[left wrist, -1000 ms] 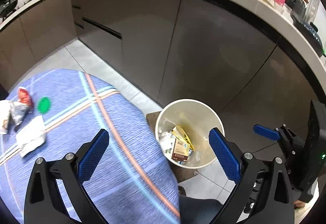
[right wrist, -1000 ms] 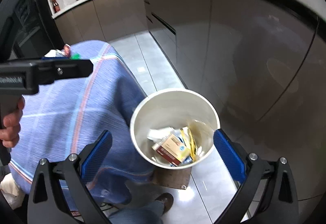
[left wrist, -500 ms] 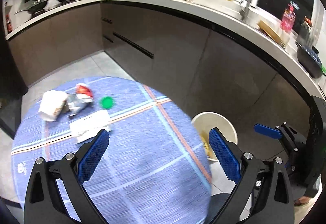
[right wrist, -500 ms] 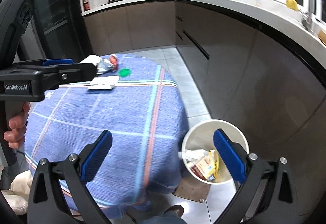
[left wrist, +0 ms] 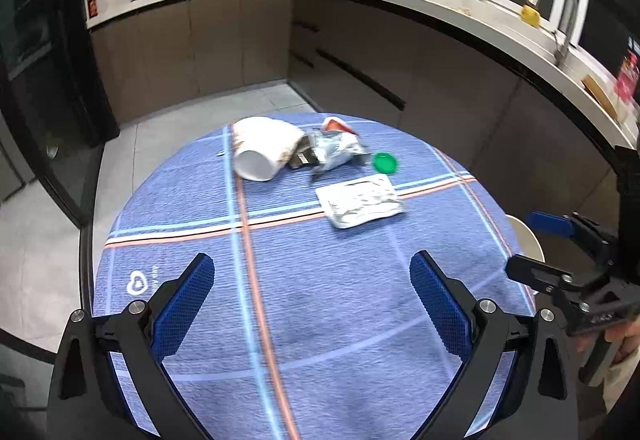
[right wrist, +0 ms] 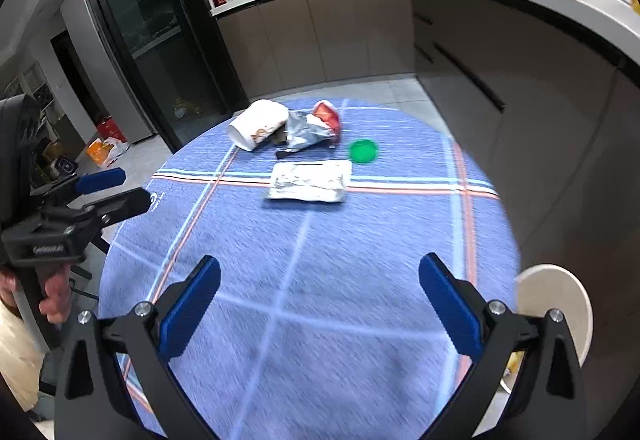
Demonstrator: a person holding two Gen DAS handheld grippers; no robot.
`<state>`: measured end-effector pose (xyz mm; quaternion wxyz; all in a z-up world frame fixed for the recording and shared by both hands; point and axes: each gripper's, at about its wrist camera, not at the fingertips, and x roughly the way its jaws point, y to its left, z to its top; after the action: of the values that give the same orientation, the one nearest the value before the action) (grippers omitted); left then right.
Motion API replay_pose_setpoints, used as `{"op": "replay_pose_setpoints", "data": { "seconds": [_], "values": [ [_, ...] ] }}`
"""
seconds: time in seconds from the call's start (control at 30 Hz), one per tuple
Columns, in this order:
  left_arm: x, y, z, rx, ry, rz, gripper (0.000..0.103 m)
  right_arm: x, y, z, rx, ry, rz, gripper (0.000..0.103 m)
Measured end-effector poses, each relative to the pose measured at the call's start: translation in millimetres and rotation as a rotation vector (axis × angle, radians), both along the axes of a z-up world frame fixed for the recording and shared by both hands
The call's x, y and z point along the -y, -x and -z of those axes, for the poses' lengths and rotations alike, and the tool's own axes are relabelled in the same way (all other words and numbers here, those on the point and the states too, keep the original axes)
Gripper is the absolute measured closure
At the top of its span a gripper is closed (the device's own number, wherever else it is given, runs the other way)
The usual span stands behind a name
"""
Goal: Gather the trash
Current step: 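Grasp the white paper cup with the left gripper while the right gripper grasps the silver blister pack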
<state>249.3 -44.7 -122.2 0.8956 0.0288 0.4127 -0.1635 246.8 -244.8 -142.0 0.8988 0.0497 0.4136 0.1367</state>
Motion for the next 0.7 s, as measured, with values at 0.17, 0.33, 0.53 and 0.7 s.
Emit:
{"op": "replay_pose_setpoints", "data": {
  "seconds": [0.17, 0.33, 0.53, 0.7],
  "values": [
    [-23, -17, 10, -0.01, 0.006, -0.018, 0.009, -27, -36, 16, -0.02, 0.007, -0.09, 0.003],
    [-38, -45, 19, -0.02, 0.01, -0.036, 0.012, -54, -64, 43, -0.019, 0.223, -0.159, 0.013],
    [-33, -93, 27, -0.019, -0.014, -0.035, 0.011, -78, -80, 66, 0.036, 0.416, -0.261, 0.017],
    [-23, -132, 30, -0.025, -0.022, -0.019, 0.008, -93, -98, 79, 0.067, 0.497, -0.328, 0.024]
  ]
}}
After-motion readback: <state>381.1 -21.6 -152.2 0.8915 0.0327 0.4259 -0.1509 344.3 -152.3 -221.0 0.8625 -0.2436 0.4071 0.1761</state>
